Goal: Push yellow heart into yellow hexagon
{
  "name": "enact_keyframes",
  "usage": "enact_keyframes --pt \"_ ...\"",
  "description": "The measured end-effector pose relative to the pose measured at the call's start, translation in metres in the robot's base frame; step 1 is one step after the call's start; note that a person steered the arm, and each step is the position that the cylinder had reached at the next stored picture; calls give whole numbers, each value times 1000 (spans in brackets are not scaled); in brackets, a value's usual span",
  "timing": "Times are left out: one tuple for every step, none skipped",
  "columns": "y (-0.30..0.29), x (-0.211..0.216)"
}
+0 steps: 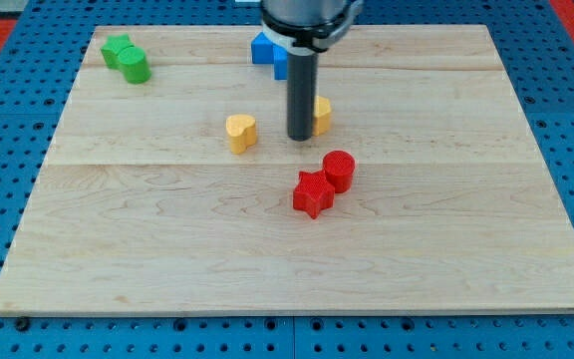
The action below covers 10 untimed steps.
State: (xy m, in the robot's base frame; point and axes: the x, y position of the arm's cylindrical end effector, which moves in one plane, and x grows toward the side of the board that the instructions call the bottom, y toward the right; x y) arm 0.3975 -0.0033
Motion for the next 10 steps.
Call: enact_keyframes --pt "-14 -18" --pt "55 -29" --pt "142 -30" --pt "109 -32" --pt "136 -62" --pt "138 -98" --pt "199 -54" --pt "144 -63" --pt "8 -57" --pt "-141 -55"
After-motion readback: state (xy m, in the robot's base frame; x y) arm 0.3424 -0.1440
